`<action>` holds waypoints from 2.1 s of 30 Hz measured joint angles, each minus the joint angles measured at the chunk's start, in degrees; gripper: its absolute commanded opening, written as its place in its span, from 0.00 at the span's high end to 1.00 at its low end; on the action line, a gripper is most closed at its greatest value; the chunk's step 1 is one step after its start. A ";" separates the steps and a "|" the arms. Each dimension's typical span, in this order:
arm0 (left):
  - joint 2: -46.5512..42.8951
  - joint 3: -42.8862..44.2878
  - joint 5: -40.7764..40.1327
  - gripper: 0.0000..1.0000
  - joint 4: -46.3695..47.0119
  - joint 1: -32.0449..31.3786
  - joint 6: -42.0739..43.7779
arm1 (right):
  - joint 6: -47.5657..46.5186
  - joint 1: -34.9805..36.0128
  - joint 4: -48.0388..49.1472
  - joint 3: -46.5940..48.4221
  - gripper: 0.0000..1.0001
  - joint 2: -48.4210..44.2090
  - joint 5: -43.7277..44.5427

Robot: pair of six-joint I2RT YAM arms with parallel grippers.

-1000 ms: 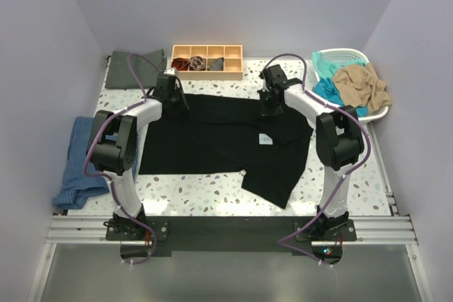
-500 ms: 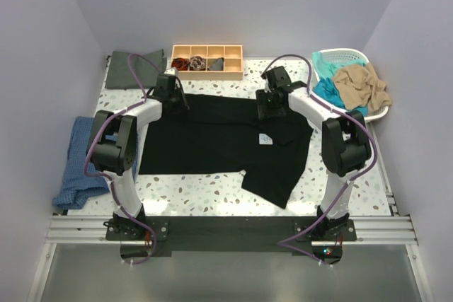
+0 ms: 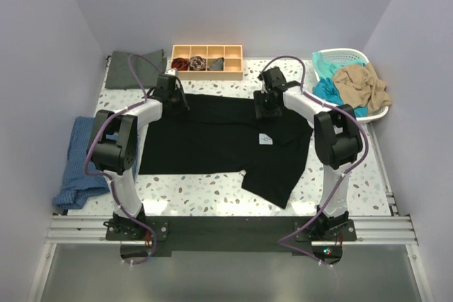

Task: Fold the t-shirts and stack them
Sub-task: Fold the tshirt

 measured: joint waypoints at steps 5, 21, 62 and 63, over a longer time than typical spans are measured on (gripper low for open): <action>0.35 0.00 0.02 0.70 0.00 0.00 0.00 | -0.48 0.00 0.02 0.26 0.99 1.33 -0.07; 0.83 0.00 0.46 0.70 0.02 -0.02 -0.02 | -0.63 1.16 0.52 -3.69 0.74 -6.45 -0.85; 2.58 0.00 1.01 0.70 0.00 -0.81 -0.02 | -2.62 0.52 2.56 0.59 1.00 -1.60 4.66; 2.58 0.00 1.01 0.70 0.00 -0.81 -0.02 | -2.58 0.55 2.62 0.09 1.00 -2.29 4.39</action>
